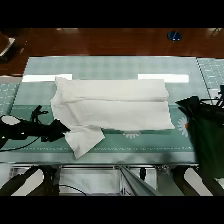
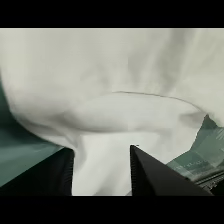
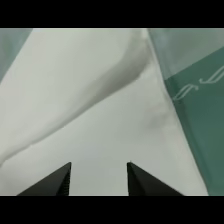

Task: Fold the shirts.

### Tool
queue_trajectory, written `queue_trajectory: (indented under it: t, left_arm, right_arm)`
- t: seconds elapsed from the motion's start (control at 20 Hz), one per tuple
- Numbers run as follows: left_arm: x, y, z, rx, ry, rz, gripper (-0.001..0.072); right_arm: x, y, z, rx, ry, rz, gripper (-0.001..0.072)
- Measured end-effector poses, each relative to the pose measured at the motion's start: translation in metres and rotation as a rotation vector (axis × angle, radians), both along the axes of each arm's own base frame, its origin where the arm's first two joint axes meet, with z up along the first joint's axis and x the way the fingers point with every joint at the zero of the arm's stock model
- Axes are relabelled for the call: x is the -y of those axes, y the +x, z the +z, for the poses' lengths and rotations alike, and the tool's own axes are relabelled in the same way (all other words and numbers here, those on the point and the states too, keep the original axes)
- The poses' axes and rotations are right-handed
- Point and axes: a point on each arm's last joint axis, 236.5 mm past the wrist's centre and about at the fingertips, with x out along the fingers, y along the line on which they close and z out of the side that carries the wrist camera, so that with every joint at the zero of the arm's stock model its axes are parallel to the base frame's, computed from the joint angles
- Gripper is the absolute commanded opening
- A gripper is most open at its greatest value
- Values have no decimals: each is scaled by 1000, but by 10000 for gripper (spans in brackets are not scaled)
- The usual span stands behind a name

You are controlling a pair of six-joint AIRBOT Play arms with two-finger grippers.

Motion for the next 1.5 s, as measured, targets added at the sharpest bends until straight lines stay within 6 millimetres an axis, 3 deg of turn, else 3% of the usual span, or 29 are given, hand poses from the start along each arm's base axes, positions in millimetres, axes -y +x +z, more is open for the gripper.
queue_trajectory:
  t: [0.05,0.1,0.25,0.4,0.6,1.0,1.05,1.1,1.2,1.3,1.5]
  left_arm:
    - [3,-2,-4,-6,7,-15,69]
    - [4,-3,-8,-10,18,-29,16]
    - [10,-5,-10,-22,7,-40,16]
    - [12,-5,-12,-26,8,-46,16]
    - [12,-5,-13,-25,11,-52,16]
    - [12,-5,-13,-23,11,-56,16]
    - [12,-5,-13,-22,12,-57,16]
    - [11,-4,-13,-18,17,-63,16]
    - [6,3,-9,8,29,-79,16]
    - [-11,21,-1,71,70,-99,16]
    - [-34,67,46,194,51,-64,16]
  right_arm:
    - [11,-4,-1,-12,-13,-16,407]
    - [22,-12,-6,-41,-34,-24,407]
    - [30,-54,-36,-209,-67,12,407]
    - [14,-91,-64,-354,-50,61,407]
    - [-2,-106,-80,-424,-44,101,407]
    - [-29,-72,-100,-421,54,88,380]
    - [-32,-65,-101,-419,59,93,244]
    - [-33,-59,-104,-416,51,100,31]
    - [-34,-44,-105,-392,20,143,24]
    - [-40,-31,-91,-351,15,209,24]
    - [-36,4,-55,-247,-30,286,24]
